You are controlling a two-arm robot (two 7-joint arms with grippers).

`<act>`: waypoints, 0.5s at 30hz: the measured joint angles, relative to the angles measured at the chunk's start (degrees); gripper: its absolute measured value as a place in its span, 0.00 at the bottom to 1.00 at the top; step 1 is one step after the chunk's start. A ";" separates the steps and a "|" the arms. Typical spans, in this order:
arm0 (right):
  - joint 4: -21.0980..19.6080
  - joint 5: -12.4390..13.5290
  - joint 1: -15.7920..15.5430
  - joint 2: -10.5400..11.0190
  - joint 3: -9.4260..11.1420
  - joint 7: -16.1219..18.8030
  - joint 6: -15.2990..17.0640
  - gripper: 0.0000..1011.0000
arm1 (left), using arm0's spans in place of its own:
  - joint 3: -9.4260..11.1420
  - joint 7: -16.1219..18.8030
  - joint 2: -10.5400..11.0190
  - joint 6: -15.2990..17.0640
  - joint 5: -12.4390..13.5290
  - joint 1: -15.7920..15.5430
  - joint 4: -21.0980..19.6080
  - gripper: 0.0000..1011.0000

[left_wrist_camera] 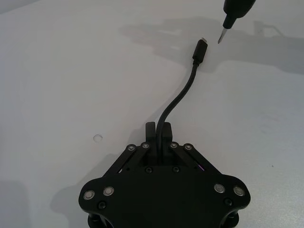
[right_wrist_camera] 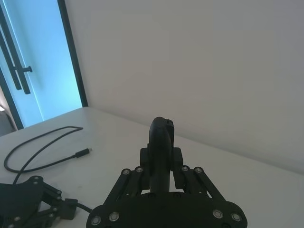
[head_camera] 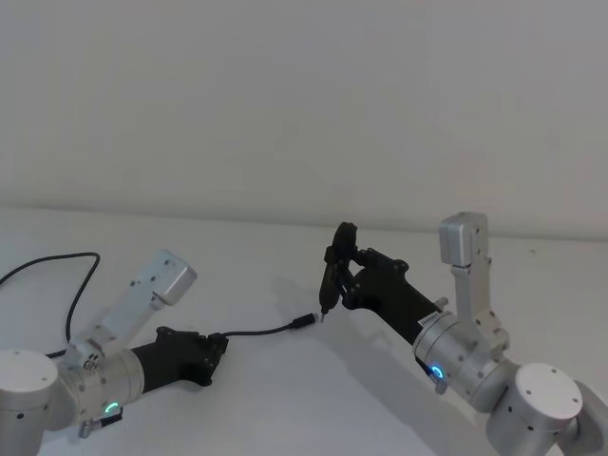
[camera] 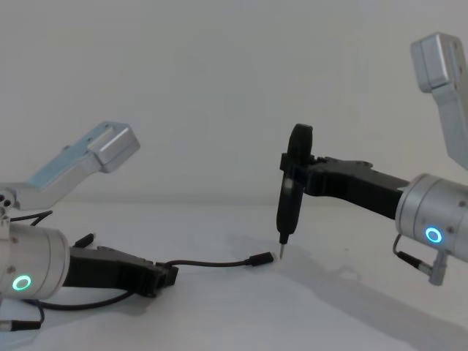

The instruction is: Pick up the data cable with the one hand.

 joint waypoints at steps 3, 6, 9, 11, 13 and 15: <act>0.48 -0.09 0.38 -0.17 -0.08 0.20 -0.10 0.27 | 0.00 0.00 0.00 0.00 0.00 0.00 0.00 0.06; 1.01 -0.13 0.74 -0.33 -0.19 0.48 -0.27 0.27 | 0.00 0.00 0.00 0.00 0.00 0.00 0.00 0.06; 1.45 -0.15 1.01 -0.43 -0.26 0.66 -0.43 0.27 | 0.00 0.00 0.00 0.00 0.00 0.00 0.00 0.06; 1.78 -0.15 1.23 -0.50 -0.32 0.81 -0.49 0.27 | 0.00 0.00 0.00 0.00 0.00 0.00 0.00 0.06; 1.99 -0.15 1.36 -0.53 -0.36 0.96 -0.53 0.27 | 0.00 0.00 0.00 0.00 0.00 0.00 0.00 0.06; 2.19 -0.15 1.51 -0.55 -0.41 1.07 -0.60 0.27 | 0.00 0.00 0.00 0.00 0.00 0.00 0.00 0.06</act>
